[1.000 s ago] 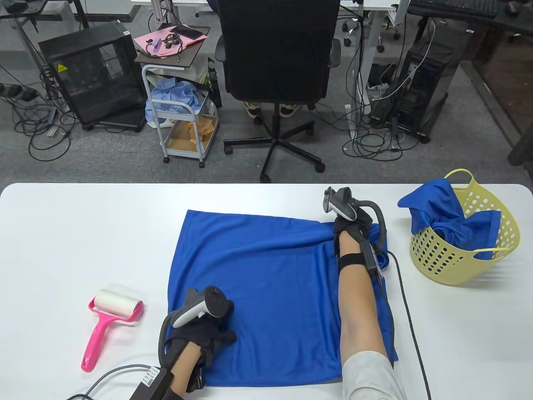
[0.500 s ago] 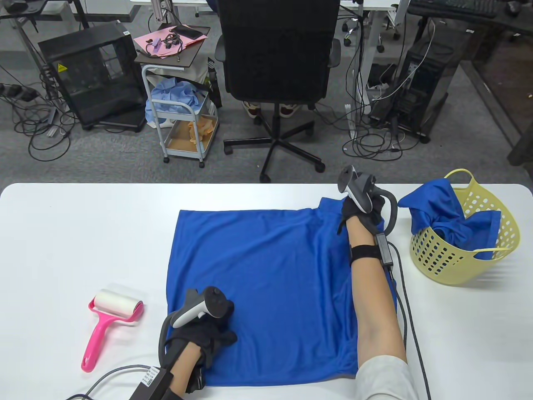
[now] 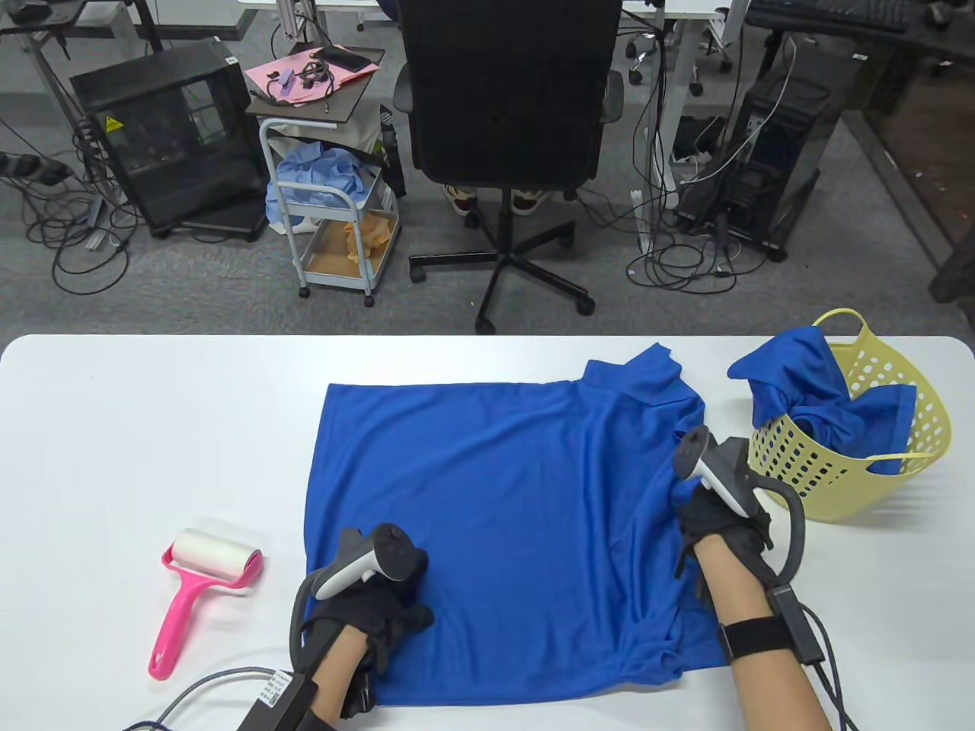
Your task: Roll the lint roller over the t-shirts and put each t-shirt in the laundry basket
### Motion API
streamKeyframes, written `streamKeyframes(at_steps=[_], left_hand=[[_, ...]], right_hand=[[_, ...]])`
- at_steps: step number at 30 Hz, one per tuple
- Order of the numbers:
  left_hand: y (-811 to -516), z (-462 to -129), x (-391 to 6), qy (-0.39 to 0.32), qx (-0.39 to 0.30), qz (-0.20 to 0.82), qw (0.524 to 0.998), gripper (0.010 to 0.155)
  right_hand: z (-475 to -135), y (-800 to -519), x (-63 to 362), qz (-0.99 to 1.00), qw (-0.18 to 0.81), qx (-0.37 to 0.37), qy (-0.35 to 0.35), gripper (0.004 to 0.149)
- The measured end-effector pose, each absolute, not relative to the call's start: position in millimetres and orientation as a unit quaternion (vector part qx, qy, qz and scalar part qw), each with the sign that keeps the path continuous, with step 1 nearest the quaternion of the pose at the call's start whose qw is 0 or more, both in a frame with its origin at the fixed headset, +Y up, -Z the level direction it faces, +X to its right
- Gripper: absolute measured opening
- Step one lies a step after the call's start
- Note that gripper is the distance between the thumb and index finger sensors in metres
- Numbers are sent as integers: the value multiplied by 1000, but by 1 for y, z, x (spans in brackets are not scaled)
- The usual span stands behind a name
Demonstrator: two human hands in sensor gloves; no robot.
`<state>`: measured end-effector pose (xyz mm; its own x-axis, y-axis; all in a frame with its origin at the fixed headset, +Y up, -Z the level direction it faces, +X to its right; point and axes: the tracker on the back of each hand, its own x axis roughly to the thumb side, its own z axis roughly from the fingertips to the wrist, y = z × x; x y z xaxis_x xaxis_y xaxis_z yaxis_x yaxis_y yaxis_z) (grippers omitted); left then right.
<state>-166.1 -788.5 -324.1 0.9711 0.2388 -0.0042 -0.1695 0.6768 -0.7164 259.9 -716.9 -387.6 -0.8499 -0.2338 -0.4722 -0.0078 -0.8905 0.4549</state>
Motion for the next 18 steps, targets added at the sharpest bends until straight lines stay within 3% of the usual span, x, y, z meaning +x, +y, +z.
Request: streamKeyframes(at_steps=[2,4,6,8,14,18], left_hand=[[-789,-324,-166,-45,-386,111,915,76],[-789,-324,-166,-45,-385,112,915,76],[-789,-324,-166,-46,-384,114,915,76],[-789,-323,-167,-46,-383,115,915,76],[-790,-323,-167,-41,-383,117,915,76],[-790,-322,-166,-38,-381,112,917,76]], right_hand=[[-376,-730,268,-925,62,296,-230,73],[-372,-746,274,-922,18,283,-263,68],[-369,-752,275,-928,8,296,-226,58],[-369,-749,280,-939,21,281,-198,39],[-351,-719,310,-935,-4,339,-101,39],[-339,-728,322,-941,-16,332,-61,39]])
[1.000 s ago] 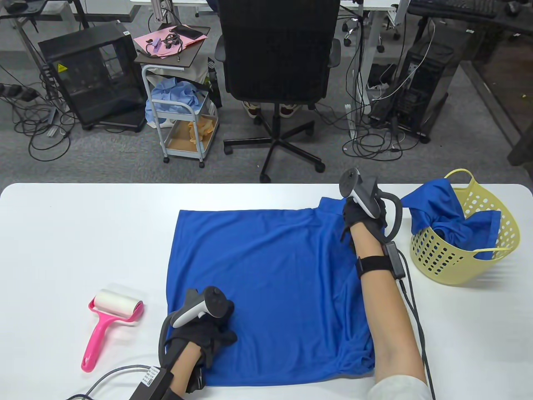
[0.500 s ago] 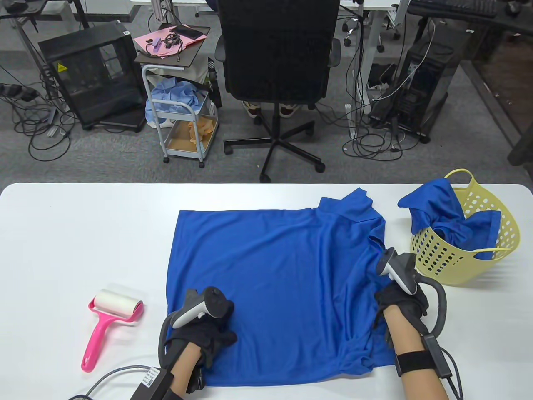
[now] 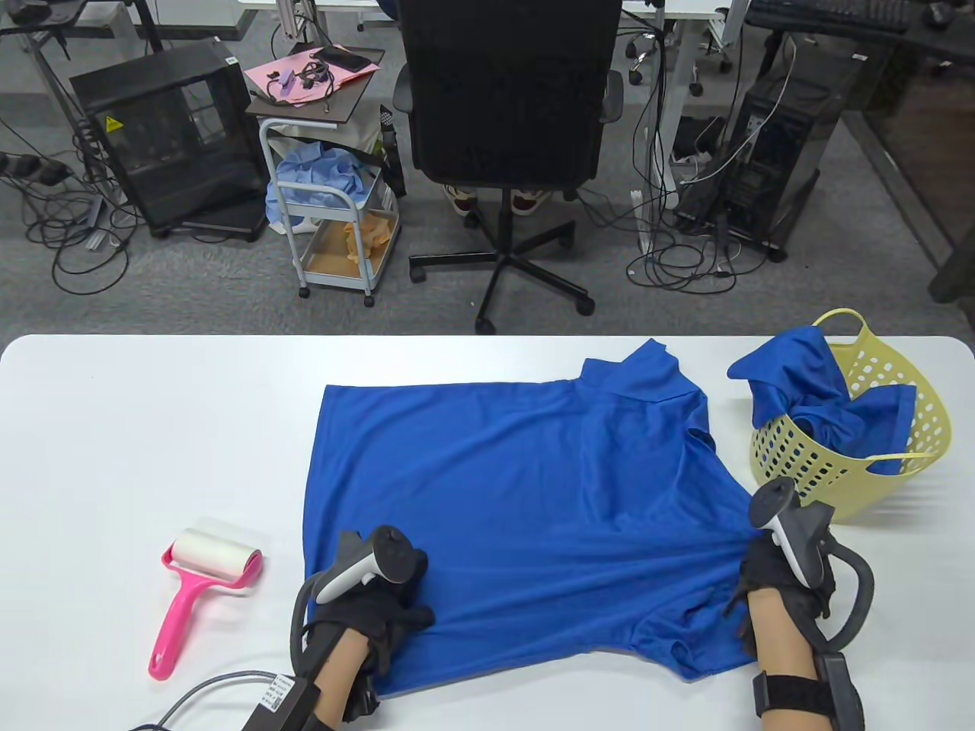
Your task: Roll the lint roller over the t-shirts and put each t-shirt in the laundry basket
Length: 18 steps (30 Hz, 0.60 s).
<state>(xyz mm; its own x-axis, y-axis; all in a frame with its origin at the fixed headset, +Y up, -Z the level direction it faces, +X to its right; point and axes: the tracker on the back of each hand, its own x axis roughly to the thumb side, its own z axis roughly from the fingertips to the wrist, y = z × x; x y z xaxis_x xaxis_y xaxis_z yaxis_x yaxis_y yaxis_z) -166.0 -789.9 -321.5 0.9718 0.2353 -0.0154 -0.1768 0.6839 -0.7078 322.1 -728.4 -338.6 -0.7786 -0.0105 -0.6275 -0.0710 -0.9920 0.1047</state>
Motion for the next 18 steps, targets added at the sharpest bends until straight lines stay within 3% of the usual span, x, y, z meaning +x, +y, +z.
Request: streamKeyframes(at_steps=[2,7,9,10,12,15,16,18], left_hand=[[-791,-321,-167,-40,-379,115,917,75],[-790,-321,-167,-40,-380,113,917,76],[-791,-321,-167,-40,-378,114,918,75],[-791,-320,-167,-39,-378,115,918,75],[-791,-321,-167,-39,-379,114,918,75],[-791,-321,-167,-38,-380,114,917,75],[-791,-321,-167,-38,-380,114,917,75],[-791,-320,-167,-39,-378,114,918,75]], right_hand=[[-328,-731,322,955,32,-292,52,49],[-299,-713,310,990,89,-110,9,38],[-292,-712,305,992,112,-47,40,36],[-288,-717,300,988,121,-25,89,37],[-284,-728,292,977,92,-1,193,45],[-277,-746,282,965,7,-3,261,62],[-276,-751,279,967,-20,-1,256,63],[-275,-751,276,980,-33,9,198,48]])
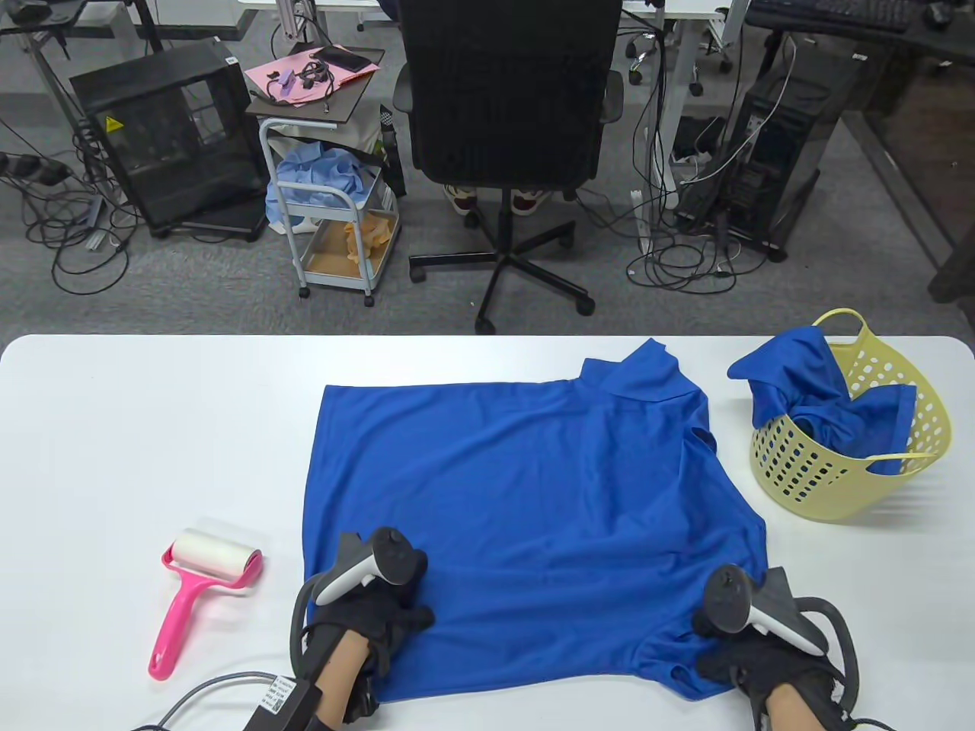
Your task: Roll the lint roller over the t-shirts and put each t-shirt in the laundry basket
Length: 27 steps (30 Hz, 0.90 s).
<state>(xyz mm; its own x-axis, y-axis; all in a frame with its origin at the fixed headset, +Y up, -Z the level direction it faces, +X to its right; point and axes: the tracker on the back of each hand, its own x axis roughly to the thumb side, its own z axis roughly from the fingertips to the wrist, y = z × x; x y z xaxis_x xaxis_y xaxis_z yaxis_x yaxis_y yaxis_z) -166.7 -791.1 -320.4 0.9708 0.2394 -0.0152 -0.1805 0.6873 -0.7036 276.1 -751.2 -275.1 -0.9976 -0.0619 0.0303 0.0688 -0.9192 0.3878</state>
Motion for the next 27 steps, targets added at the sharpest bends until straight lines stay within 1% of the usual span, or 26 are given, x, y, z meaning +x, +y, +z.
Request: streamKeyframes(at_steps=[1,3,8,11,13,15,18,20,22,24,25,27], left_hand=[[-791,-320,-167,-39,-378,115,918,75],[-791,-320,-167,-39,-378,116,918,75],[-791,-320,-166,-37,-381,115,917,75],[-791,-320,-166,-36,-381,115,917,76],[-791,-320,-166,-36,-380,116,917,76],[-792,-320,-166,-36,-381,117,917,75],[-791,-320,-166,-36,-382,115,916,76],[-791,-320,-166,-37,-381,113,917,76],[-791,-320,-166,-40,-377,106,919,76],[-788,-320,-166,-48,-370,96,923,79],[-784,-321,-168,-49,-361,89,927,82],[-771,-322,-176,-64,-342,115,931,85]], right_hand=[[-276,-751,276,-981,21,-8,-194,40],[-274,-748,279,-980,14,-8,-198,38],[-264,-732,293,-974,3,-11,-228,38],[-261,-735,296,-957,-7,-2,-291,38],[-261,-736,297,-955,-6,6,-297,45],[-264,-728,297,-968,-24,11,-250,55],[-272,-717,283,-988,-42,31,-145,62],[-279,-718,271,-992,-33,23,-116,65],[-290,-729,257,-989,-22,27,-147,73],[-299,-743,253,-981,-17,32,-192,78],[-303,-752,253,-975,-13,45,-219,79],[-304,-766,256,-965,-10,55,-257,80]])
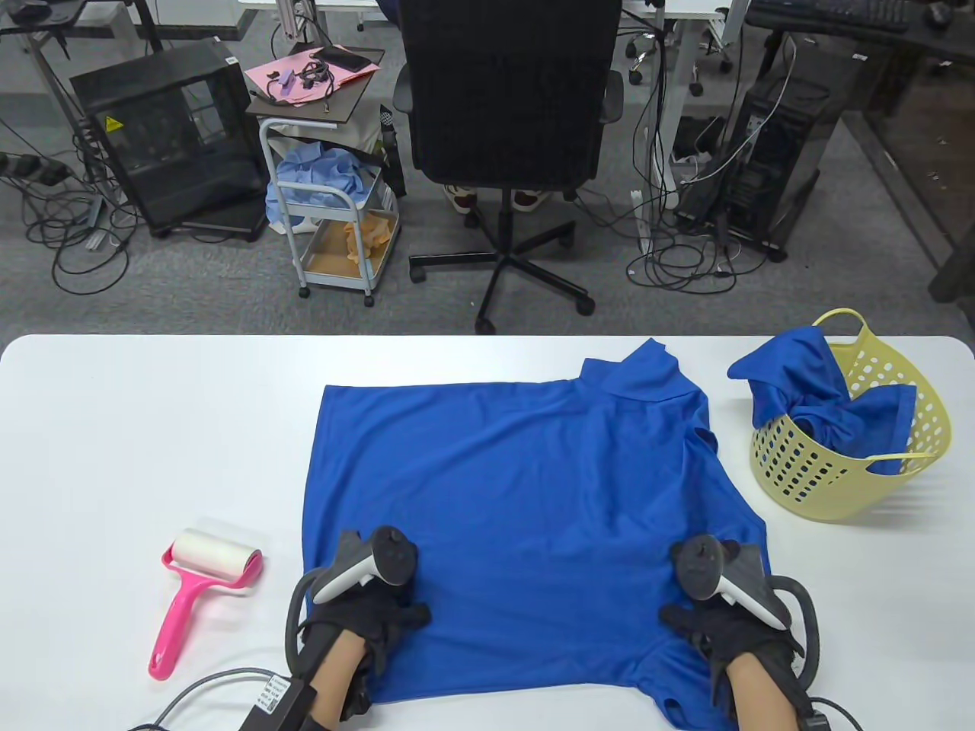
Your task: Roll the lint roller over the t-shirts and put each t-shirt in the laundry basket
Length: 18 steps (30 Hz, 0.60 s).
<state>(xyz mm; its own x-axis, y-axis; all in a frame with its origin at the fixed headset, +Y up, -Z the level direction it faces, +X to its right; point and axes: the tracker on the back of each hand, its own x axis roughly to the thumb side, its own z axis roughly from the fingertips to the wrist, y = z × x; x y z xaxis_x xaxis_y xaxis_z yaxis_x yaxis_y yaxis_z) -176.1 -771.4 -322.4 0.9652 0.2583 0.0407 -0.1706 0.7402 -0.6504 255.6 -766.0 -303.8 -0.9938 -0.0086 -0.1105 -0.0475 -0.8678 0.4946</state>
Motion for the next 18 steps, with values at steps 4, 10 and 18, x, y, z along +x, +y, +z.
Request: streamKeyframes(at_steps=[4,10,18], left_hand=[[-724,-323,-214,-15,-224,171,959,85],[-680,-302,-308,171,-164,107,966,88],[-742,-265,-383,357,-215,151,896,89]], right_hand=[[-301,-780,266,950,58,-69,299,77],[-300,-782,267,951,62,-70,295,77],[-300,-783,268,947,72,-71,304,77]])
